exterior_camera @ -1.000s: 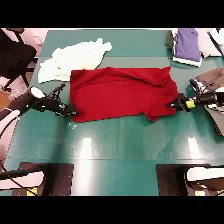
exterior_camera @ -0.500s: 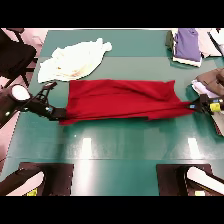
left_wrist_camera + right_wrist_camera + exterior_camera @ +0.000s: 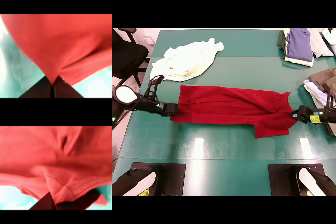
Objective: Fold the shirts.
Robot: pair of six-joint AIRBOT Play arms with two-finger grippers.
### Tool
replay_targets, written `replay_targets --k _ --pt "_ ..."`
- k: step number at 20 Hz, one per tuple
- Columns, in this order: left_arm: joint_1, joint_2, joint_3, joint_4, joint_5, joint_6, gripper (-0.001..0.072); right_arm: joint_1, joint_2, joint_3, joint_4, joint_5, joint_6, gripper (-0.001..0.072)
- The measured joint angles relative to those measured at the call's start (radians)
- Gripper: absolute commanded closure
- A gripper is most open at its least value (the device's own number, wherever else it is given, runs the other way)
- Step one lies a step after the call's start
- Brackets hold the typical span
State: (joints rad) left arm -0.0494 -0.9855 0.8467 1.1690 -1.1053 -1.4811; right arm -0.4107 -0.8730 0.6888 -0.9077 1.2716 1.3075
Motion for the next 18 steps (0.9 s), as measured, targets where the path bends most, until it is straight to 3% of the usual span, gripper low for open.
replay_targets --k 5,11,12,13,14,18 --pt "-0.003 -0.155 0.000 -0.040 0.269 -0.032 0.0686 0.091 -0.209 0.111 0.018 -0.148 0.024 0.0691" --pt "-0.005 -0.287 0.016 -0.054 0.512 -0.106 0.0683 0.124 -0.443 0.303 0.026 -0.213 0.043 0.0686" --pt "-0.005 -0.304 0.021 -0.058 0.539 -0.113 0.0617 0.127 -0.475 0.328 0.027 -0.223 0.045 0.0559" --pt "-0.005 -0.320 0.026 -0.062 0.566 -0.117 0.0270 0.130 -0.511 0.351 0.026 -0.230 0.046 0.0335" --pt "-0.006 -0.335 0.029 -0.077 0.594 -0.118 0.0081 0.133 -0.544 0.368 0.024 -0.235 0.048 0.0252" --pt "-0.011 -0.369 0.039 -0.129 0.642 -0.098 0.0089 0.108 -0.622 0.393 0.024 -0.236 0.013 0.0251"
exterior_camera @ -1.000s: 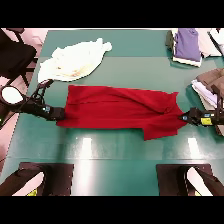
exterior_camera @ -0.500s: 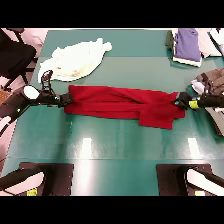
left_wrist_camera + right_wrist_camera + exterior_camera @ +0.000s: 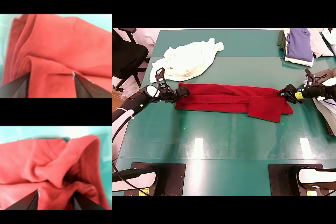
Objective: Fold the shirts.
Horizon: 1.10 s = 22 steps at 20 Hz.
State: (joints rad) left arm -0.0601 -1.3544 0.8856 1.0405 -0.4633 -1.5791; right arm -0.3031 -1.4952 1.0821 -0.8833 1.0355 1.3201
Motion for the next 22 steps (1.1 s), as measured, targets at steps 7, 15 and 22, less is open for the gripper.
replay_targets --k 7,15,22 --pt "0.105 0.043 0.074 -0.001 -0.053 0.017 0.0089 -0.281 0.136 -0.197 0.073 0.050 -0.173 -0.0008" --pt "0.127 0.064 0.130 -0.010 -0.157 0.051 0.0091 -0.390 -0.021 -0.323 0.388 0.227 -0.499 -0.0008" --pt "0.129 0.066 0.134 -0.017 -0.205 0.066 0.0091 -0.173 -0.194 -0.191 0.492 0.241 -0.525 0.0145"
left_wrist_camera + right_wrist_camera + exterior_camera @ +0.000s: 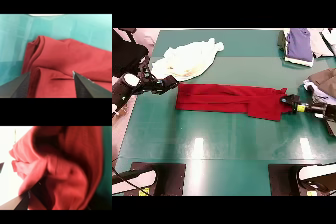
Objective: Fold the shirts.
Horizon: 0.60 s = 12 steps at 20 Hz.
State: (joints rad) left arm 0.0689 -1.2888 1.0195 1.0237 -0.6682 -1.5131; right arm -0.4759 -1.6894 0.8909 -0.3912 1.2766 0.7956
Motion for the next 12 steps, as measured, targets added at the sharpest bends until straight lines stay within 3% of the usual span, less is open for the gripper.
replay_targets --k 2,3,9,10,11,12 --pt "0.000 0.000 0.000 -0.005 -0.018 0.002 0.0091 0.069 -0.032 0.074 0.000 -0.032 0.037 0.0538" --pt "-0.001 0.000 0.000 -0.006 -0.027 0.005 0.0091 0.095 -0.043 0.105 0.002 -0.043 0.049 0.0663" --pt "-0.095 0.000 0.000 -0.040 -0.091 0.060 0.0116 0.146 -0.010 0.225 0.007 -0.019 0.112 0.0693" --pt "-0.131 0.000 0.000 -0.045 -0.096 0.064 0.0265 0.140 0.011 0.230 -0.026 0.006 0.128 0.0693" --pt "-0.179 -0.001 0.000 -0.050 -0.095 0.069 0.0348 0.132 0.039 0.235 -0.069 0.032 0.150 0.0693" --pt "-0.229 -0.001 0.000 -0.056 -0.090 0.072 0.0353 0.125 0.071 0.239 -0.130 0.065 0.173 0.0693"
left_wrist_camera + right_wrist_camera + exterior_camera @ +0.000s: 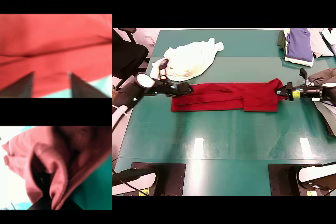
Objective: Fold the shirts.
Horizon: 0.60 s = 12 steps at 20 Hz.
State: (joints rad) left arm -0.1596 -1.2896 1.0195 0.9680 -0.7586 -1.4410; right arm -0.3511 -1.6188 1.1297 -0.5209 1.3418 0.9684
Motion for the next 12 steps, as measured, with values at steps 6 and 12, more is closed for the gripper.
replay_targets --k 6,12 --pt "-0.386 -0.030 0.003 -0.087 0.242 0.028 0.0685 -0.071 0.193 0.007 -0.312 0.180 0.064 0.0693" --pt "-0.645 -0.307 0.203 -0.204 0.348 0.056 0.0685 -0.166 0.330 -0.051 -0.420 0.219 0.069 0.0692"
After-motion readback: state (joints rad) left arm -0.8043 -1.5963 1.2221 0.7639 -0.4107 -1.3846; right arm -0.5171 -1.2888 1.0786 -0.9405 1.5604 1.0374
